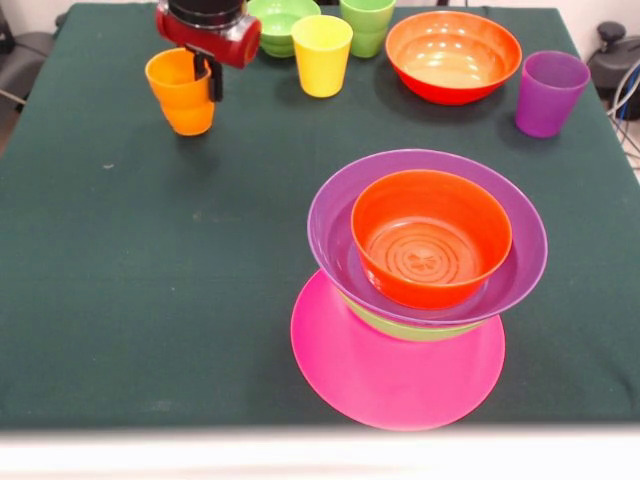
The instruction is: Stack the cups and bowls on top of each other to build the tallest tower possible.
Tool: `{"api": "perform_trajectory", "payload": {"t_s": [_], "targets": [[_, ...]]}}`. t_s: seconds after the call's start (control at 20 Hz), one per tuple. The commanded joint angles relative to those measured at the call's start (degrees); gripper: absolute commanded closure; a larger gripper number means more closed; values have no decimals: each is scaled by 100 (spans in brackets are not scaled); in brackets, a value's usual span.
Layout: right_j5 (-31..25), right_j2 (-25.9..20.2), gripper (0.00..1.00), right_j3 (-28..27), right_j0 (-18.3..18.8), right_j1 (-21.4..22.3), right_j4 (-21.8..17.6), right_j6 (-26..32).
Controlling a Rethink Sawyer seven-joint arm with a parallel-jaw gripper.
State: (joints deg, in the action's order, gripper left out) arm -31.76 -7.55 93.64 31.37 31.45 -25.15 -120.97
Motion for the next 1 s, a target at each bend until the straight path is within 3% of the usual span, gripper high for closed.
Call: {"api": "perform_trajectory", "payload": {"t_s": [0.05, 0.25, 0.55, 1.0], "targets": [[-512, -502, 100, 197, -181, 729, 297, 186], [-461, -668, 100, 64, -278, 1085, 344, 332], [-981, -741, 100, -286, -515, 1379, 502, 447], [-1852, -819, 100, -1330, -928, 1268, 621, 601]]}}
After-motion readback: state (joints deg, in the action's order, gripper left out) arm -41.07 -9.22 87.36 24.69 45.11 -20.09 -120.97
